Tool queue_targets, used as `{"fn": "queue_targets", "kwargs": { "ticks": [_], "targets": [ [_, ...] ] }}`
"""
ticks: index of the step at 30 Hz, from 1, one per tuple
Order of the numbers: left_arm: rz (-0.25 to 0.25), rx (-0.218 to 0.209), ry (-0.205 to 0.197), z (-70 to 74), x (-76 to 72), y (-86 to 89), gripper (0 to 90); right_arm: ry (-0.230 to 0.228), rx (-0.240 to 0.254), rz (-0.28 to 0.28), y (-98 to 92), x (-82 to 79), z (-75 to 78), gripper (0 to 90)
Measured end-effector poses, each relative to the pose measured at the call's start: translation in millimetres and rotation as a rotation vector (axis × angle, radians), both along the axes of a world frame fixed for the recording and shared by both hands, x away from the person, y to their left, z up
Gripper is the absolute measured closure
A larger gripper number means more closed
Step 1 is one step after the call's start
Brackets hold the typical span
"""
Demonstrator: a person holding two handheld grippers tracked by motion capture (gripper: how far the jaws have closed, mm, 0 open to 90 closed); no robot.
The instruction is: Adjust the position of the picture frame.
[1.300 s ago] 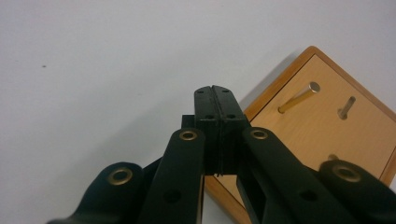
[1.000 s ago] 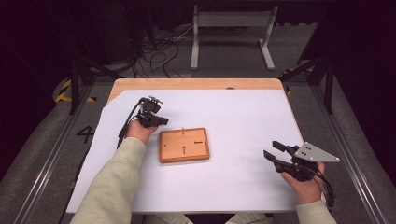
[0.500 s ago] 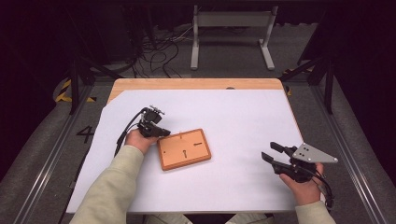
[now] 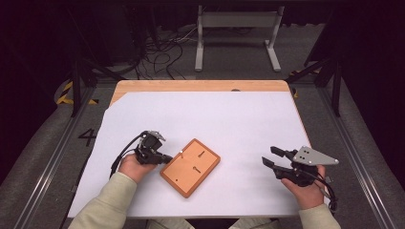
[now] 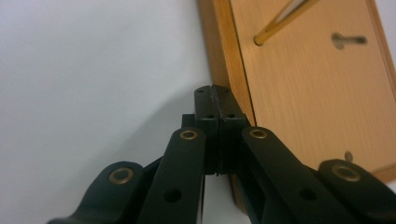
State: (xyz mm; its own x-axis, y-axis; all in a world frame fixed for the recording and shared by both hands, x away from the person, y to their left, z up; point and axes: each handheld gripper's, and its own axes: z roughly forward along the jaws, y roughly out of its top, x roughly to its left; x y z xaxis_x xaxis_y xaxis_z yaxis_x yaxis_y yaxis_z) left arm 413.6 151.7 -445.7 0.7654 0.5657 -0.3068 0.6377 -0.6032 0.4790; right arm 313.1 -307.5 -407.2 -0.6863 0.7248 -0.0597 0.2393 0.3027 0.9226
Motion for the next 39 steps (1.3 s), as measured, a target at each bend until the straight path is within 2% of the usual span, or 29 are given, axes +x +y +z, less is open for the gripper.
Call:
{"fn": "queue_targets", "kwargs": {
  "ticks": [2, 5, 7, 9, 10, 12, 13, 15, 18, 21, 23, 25, 28, 29, 30, 32, 35, 39],
  "targets": [
    [-0.025, -0.008, 0.023, -0.5, -7.5, -1.1, 89.9, 0.007, -0.005, 0.009, 2.3, 0.6, -0.6, 49.5],
    [-0.036, -0.008, 0.019, -0.5, -12.6, -2.0, 89.8, 0.019, -0.009, 0.029, 7.0, 1.2, -1.0, 52.0],
    [-0.034, -0.029, 0.013, 0.2, -13.3, 0.3, 89.8, 0.035, -0.024, 0.052, 13.0, 1.5, -2.0, 56.0],
    [-0.013, -0.043, -0.017, 4.1, -14.7, 4.5, 89.4, 0.059, -0.042, 0.093, 24.0, 1.3, -4.1, 62.3],
    [-0.013, -0.043, -0.017, 4.1, -14.7, 4.5, 87.7, 0.07, -0.05, 0.113, 29.7, 0.7, -5.0, 65.0],
    [0.012, -0.08, -0.039, 8.8, -15.4, 11.1, 85.6, 0.079, -0.06, 0.135, 35.8, 0.3, -5.8, 67.5],
    [0.025, -0.098, -0.054, 11.0, -16.2, 14.5, 84.2, 0.094, -0.084, 0.172, 49.0, -1.0, -6.8, 72.1],
    [0.047, -0.13, -0.083, 14.6, -18.4, 22.0, 83.5, 0.098, -0.091, 0.19, 55.4, -1.5, -7.0, 74.6],
    [0.091, -0.142, -0.125, 17.1, -21.9, 32.7, 87.1, 0.114, -0.118, 0.248, 77.5, -2.7, -6.8, 80.9],
    [0.122, -0.155, -0.172, 18.8, -25.1, 42.0, 87.3, 0.126, -0.138, 0.29, 96.0, -3.4, -7.7, 83.1],
    [0.142, -0.17, -0.183, 19.7, -28.0, 44.4, 86.7, 0.129, -0.145, 0.311, 103.2, -3.8, -8.1, 84.1],
    [0.16, -0.179, -0.223, 21.2, -31.1, 48.4, 85.9, 0.137, -0.156, 0.344, 116.5, -4.4, -8.8, 87.1],
    [0.183, -0.222, -0.282, 22.7, -35.0, 55.0, 85.9, 0.152, -0.16, 0.384, 132.8, -4.4, -10.6, 89.9],
    [0.183, -0.222, -0.282, 22.7, -35.0, 55.0, 85.7, 0.152, -0.16, 0.384, 132.8, -4.4, -10.6, 89.9],
    [0.191, -0.232, -0.313, 23.0, -36.0, 56.9, 85.7, 0.159, -0.164, 0.399, 140.2, -4.1, -12.0, 90.0],
    [0.211, -0.247, -0.34, 23.5, -38.6, 60.5, 84.7, 0.171, -0.167, 0.424, 150.7, -3.7, -14.2, 90.0],
    [0.234, -0.266, -0.341, 23.2, -39.0, 64.3, 84.2, 0.189, -0.173, 0.452, 166.0, -3.5, -16.7, 90.0],
    [0.236, -0.264, -0.341, 21.6, -37.5, 65.4, 83.3, 0.204, -0.177, 0.487, 181.0, -4.9, -19.5, 90.0]
  ]
}}
